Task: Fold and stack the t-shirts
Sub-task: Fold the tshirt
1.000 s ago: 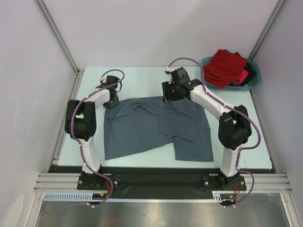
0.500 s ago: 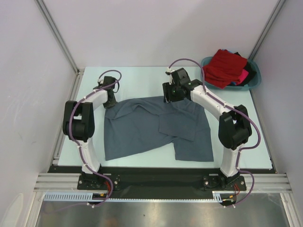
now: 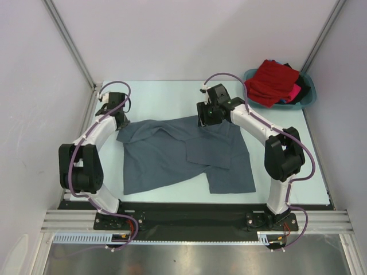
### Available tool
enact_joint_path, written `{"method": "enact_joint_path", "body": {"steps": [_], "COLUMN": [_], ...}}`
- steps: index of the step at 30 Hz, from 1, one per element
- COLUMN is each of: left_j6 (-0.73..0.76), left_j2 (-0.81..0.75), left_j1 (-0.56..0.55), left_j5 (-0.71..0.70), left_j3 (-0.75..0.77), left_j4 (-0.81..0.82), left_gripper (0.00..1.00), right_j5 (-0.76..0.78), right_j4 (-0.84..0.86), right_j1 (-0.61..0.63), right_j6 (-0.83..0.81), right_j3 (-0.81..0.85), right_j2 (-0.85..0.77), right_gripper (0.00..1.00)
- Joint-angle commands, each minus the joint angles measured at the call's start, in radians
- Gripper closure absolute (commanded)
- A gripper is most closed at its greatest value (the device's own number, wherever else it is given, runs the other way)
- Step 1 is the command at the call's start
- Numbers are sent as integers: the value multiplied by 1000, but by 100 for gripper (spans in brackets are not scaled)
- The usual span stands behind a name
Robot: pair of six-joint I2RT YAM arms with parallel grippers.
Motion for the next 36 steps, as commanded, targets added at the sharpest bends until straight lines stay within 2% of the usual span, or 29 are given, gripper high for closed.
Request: {"method": "enact_joint_path", "body": {"steps": [1,2,5,6,10,14,18,23,27,36], "left_j6": [-26,-30,-55,-56,-58,-50,-43,-24,-20,-4], "left_j2": [5,9,-1,-11,-49,-61,-75,-75,-72,-77], "left_j1": [38,42,52,52,52,52,47,39,27,12], "left_j5": [-56,-62,-103,-108,-79,39,88,120,140,142], "left_j3": [-14,-14,-18,-29,-41,-44,-61,-64,-63,-57], "left_j4": [-22,-30,-43,-40,-5,32,76,95,95,90], "left_gripper": [77,61,44,42,41,41,41,41,41,41], "right_j5": [-24,-23,-56,-85,-193,-300,-371,-438,-441,-428], "right_j4": [6,7,33,53,107,105,84,151,180,113], "right_j1": [3,6,8,8,9,28,58,101,124,146], "right_j6": [-15,-12,-4,1,24,41,59,136,146,150], "right_j3": [1,1,2,5,56,215,341,383,438,731], "right_j2": [-16,-8,15,22,91,220,320,386,432,669], "right_gripper": [46,46,46,46,46,47,47,46,46,50]}}
